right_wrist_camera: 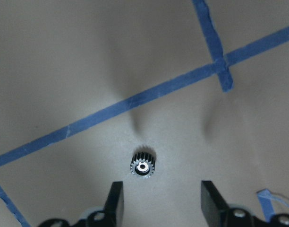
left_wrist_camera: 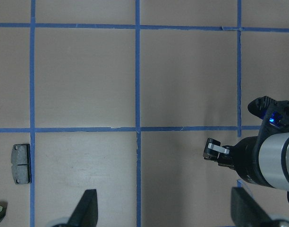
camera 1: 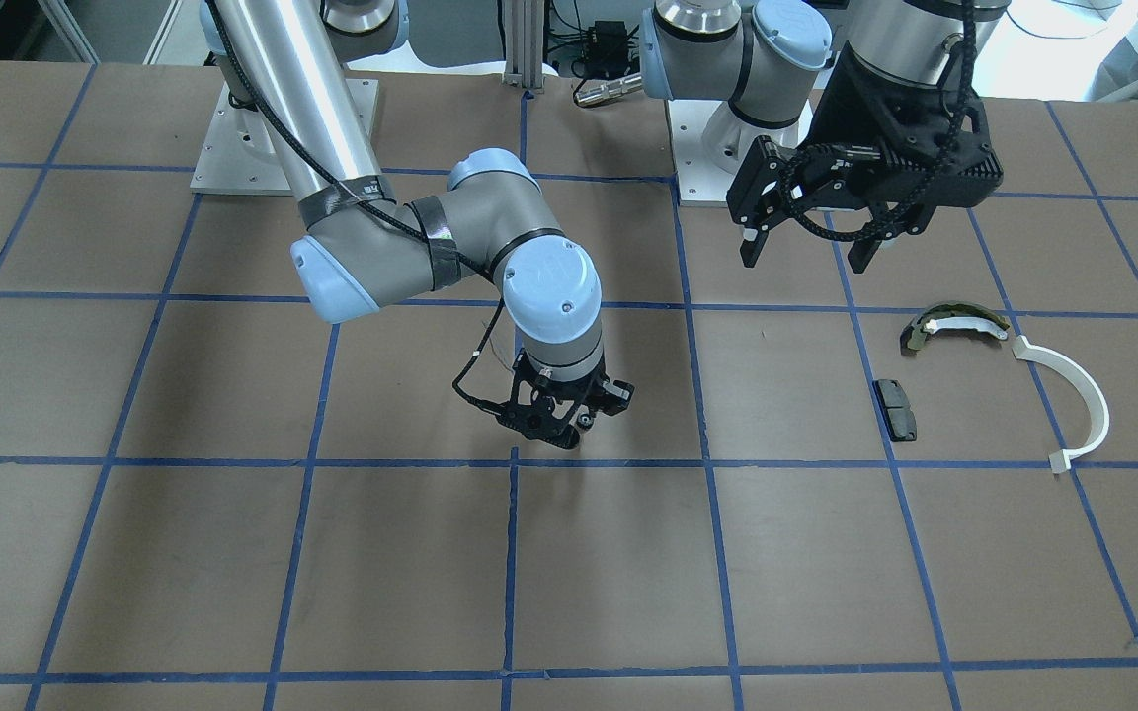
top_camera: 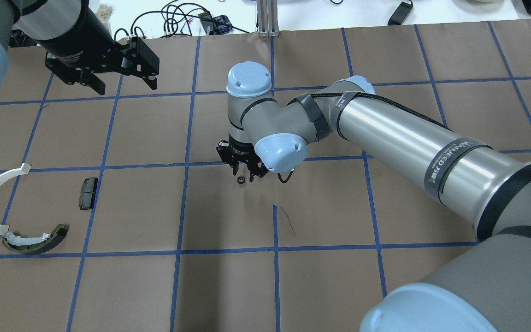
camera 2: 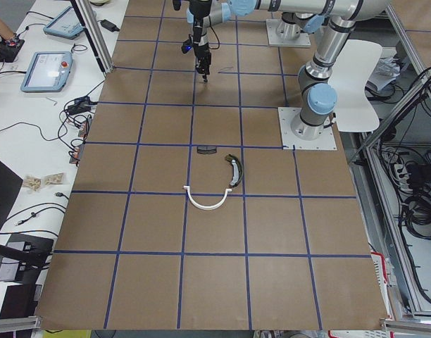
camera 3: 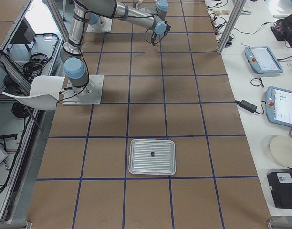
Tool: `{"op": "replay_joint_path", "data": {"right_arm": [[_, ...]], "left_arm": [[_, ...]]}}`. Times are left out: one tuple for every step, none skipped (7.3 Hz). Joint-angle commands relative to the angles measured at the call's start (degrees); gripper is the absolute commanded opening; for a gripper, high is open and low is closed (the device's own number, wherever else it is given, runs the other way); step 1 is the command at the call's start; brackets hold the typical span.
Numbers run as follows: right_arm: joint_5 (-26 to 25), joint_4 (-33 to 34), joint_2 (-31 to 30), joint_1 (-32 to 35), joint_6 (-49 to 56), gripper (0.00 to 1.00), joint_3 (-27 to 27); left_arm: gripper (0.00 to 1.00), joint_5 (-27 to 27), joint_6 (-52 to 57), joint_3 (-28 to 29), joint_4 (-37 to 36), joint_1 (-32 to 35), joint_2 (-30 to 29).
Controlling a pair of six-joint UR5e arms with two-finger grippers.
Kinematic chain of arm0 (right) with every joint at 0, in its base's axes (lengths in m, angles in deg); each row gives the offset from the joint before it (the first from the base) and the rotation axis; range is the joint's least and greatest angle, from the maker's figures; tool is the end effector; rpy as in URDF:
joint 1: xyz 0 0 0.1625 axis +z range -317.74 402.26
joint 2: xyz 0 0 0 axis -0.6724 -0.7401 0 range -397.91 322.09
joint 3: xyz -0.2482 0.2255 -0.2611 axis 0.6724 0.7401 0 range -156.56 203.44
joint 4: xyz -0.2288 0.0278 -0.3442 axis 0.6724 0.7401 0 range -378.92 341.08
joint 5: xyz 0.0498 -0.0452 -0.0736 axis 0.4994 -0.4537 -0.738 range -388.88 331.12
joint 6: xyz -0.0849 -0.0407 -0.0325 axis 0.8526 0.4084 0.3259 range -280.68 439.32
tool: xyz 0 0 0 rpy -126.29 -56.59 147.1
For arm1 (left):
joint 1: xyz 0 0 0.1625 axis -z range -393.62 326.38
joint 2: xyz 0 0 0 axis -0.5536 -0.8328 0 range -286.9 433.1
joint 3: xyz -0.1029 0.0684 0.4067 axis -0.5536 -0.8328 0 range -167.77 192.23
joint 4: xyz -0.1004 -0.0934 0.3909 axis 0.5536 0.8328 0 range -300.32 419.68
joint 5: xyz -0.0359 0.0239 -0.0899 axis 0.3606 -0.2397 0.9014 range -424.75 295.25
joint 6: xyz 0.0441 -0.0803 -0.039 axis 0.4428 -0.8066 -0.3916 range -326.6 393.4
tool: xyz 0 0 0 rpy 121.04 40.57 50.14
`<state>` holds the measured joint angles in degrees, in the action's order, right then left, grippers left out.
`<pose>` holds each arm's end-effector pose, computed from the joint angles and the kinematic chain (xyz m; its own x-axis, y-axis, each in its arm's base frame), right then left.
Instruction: Place bearing gear from tray to pile
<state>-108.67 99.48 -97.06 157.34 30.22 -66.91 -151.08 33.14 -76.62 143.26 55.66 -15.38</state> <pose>0.4115 -0.5231 0.2214 -0.9061 0.4157 -0.0789 0.3993 0.9017 0.1659 -0.1334 -0.4964 0.5233 -0.9979 -0.0070 0.0639 -0.0170 0.9874 -0.1576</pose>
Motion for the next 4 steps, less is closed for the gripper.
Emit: {"op": "replay_joint_path", "data": {"right_arm": [[-0.9,-0.9,-3.6,-5.7,0.7,1.0,0.0],[-0.5,-5.1,-5.5,-11.8,4.7,1.0,0.0],[-1.1,-12.4,-8.1,-18.9,15.6,1.0,0.0],[-3.1,-16.0,-11.0,-26.4,24.9,1.0,-0.1]], "left_arm": [[1.0,-0.1,0.1,0.0,-0.1,0.0,0.1],[1.0,-0.1,0.0,-0.2,-0.1,0.0,0.0],[1.0,-0.1,0.0,-0.3,-0.1,0.1,0.0],[1.0,-0.1,0.0,-0.4,-0.1,0.2,0.0]]}}
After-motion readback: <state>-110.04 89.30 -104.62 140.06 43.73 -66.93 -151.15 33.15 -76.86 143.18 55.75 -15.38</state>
